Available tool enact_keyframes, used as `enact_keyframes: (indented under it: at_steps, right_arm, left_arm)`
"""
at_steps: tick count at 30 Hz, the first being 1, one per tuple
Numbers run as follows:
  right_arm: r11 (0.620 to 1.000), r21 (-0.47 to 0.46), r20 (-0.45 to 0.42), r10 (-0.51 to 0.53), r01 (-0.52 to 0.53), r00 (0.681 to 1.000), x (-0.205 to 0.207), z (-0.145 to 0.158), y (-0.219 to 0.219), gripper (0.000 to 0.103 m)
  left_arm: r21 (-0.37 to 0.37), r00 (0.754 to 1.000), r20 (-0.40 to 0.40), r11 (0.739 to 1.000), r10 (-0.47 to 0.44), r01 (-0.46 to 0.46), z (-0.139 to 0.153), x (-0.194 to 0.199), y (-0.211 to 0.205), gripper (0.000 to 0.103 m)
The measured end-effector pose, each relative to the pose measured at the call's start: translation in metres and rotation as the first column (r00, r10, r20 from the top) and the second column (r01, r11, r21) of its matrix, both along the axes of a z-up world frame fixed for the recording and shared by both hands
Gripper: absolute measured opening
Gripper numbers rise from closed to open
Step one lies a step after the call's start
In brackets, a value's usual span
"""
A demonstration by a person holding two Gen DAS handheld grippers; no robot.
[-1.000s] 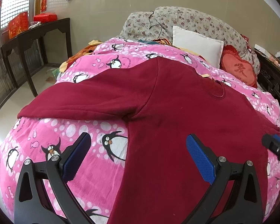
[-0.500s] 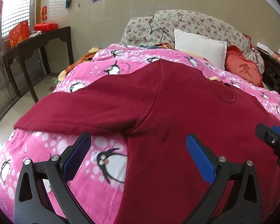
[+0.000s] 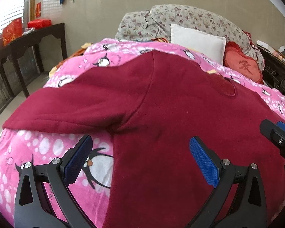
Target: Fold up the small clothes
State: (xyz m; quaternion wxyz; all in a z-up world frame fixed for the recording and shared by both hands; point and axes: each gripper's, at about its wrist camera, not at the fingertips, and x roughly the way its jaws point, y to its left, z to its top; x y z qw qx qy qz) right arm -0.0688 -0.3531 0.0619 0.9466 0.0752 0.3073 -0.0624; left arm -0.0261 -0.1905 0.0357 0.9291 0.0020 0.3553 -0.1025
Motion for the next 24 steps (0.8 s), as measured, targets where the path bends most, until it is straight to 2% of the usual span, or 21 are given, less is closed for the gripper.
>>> enact_keyframes:
  at_steps: [9, 24]
  right_arm:
    - [1.0, -0.004, -0.041, -0.02, 0.02, 0.999, 0.005, -0.014, -0.001, 0.087]
    - [0.999, 0.022, -0.049, -0.04, 0.041, 0.998, 0.006, -0.018, -0.008, 0.087]
  left_arm:
    - [0.022, 0.999, -0.039, 1.0, 0.006, -0.005, -0.009, 0.004, -0.002, 0.102]
    - [0.043, 0.998, -0.066, 0.999, 0.015, -0.012, -0.016, 0.01, -0.005, 0.102]
